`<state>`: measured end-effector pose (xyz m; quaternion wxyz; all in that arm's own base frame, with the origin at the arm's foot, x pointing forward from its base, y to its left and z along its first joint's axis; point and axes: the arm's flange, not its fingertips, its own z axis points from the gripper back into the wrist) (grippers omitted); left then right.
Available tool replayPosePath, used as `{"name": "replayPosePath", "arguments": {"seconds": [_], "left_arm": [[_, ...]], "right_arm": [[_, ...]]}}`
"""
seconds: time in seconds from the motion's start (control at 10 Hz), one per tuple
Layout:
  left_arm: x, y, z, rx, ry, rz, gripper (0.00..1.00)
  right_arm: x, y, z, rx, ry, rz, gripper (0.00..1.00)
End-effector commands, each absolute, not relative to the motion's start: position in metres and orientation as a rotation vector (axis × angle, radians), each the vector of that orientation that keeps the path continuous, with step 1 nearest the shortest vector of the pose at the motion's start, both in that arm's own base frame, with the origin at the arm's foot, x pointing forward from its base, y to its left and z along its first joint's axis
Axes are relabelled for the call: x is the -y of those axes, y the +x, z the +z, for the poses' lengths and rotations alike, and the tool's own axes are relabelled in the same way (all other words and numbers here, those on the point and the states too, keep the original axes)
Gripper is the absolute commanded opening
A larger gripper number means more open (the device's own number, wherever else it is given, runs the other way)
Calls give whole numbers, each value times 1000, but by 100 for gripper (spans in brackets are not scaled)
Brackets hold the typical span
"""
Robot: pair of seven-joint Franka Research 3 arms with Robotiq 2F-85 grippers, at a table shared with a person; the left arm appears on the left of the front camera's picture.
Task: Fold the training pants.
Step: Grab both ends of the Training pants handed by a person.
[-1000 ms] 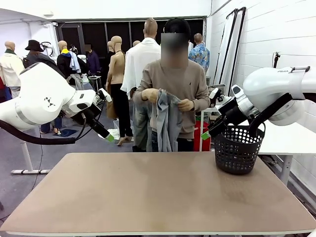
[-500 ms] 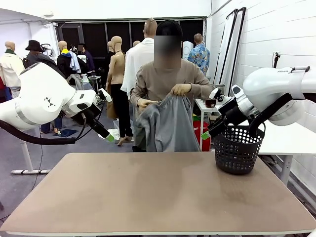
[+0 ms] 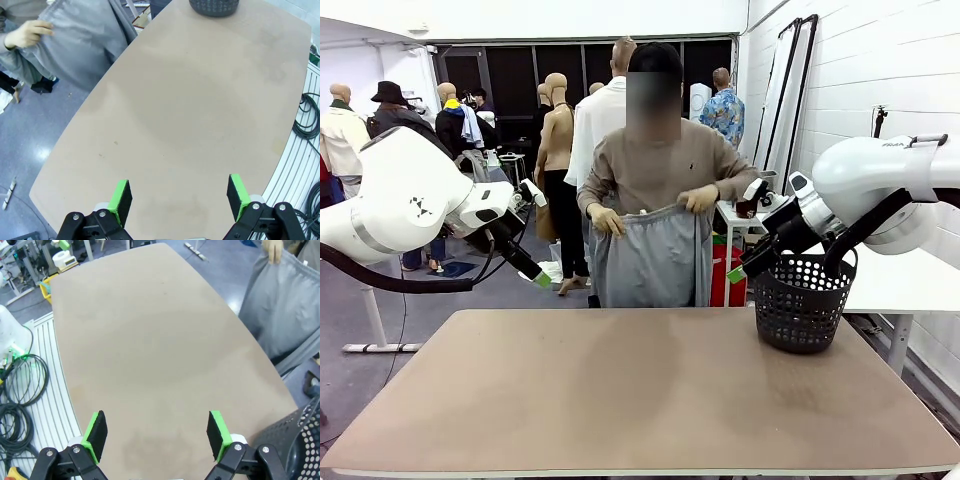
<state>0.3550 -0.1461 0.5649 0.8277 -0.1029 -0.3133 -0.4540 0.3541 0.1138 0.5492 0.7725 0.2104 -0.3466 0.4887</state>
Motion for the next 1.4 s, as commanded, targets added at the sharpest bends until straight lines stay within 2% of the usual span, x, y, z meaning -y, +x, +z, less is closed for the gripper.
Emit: {"name": "replayPosePath", "arguments": {"seconds": [0.0,1.3], "left_arm": [[145,355,566,660,-222,-981,100],[145,355,566,660,-222,-981,100]], "right_arm": [[-114,357,548,764,486,1073,100],[-114,357,548,764,486,1073,100]]}}
